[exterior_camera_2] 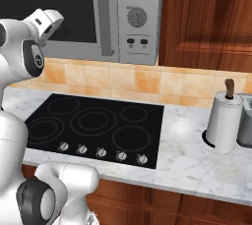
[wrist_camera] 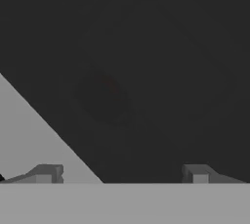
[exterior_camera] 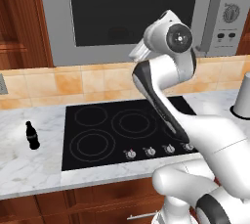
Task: Place the microwavable item in the microwave. Then, close the microwave door and press the start button.
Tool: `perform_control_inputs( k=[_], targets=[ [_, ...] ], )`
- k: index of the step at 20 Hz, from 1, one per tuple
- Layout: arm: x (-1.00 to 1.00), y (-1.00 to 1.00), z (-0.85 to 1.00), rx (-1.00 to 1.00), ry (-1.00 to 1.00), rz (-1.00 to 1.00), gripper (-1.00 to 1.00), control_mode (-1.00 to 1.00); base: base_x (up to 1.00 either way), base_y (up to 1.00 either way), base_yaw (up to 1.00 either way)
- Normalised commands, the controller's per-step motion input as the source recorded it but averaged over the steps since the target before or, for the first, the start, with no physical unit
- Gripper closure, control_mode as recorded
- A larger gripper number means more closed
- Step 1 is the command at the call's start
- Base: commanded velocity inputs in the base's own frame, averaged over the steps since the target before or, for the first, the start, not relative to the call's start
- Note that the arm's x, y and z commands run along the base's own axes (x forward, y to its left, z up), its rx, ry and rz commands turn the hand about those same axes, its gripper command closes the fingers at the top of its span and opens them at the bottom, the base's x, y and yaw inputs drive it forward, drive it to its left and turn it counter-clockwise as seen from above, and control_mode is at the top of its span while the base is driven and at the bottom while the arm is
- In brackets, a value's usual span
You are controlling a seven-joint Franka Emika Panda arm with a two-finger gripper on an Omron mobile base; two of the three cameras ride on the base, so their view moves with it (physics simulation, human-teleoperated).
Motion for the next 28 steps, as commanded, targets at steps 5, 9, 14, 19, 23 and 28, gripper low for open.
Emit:
perform_control_inputs(
  k=[5, 9, 14, 19, 23, 28],
  targets=[
    [0.55, 0.00, 0.00, 0.00, 0.05, 0.14, -1.00, -1.00, 0.00, 0.00, 0.00],
    [0.31, 0.00, 0.00, 0.00, 0.00, 0.15, -1.00, -1.00, 0.00, 0.00, 0.00],
    [-0.33, 0.00, 0.00, -0.03, -0.05, 0.19, -1.00, -1.00, 0.00, 0.00, 0.00],
    [-0.92, -0.07, 0.00, -0.03, -0.10, 0.14, -1.00, -1.00, 0.00, 0.00, 0.00],
    [-1.00, -0.59, 0.00, 0.00, -0.15, 0.09, -1.00, -1.00, 0.00, 0.00, 0.00],
    [-0.89, -0.98, -0.02, 0.00, -0.13, 0.06, -1.00, -1.00, 0.00, 0.00, 0.00]
  ],
)
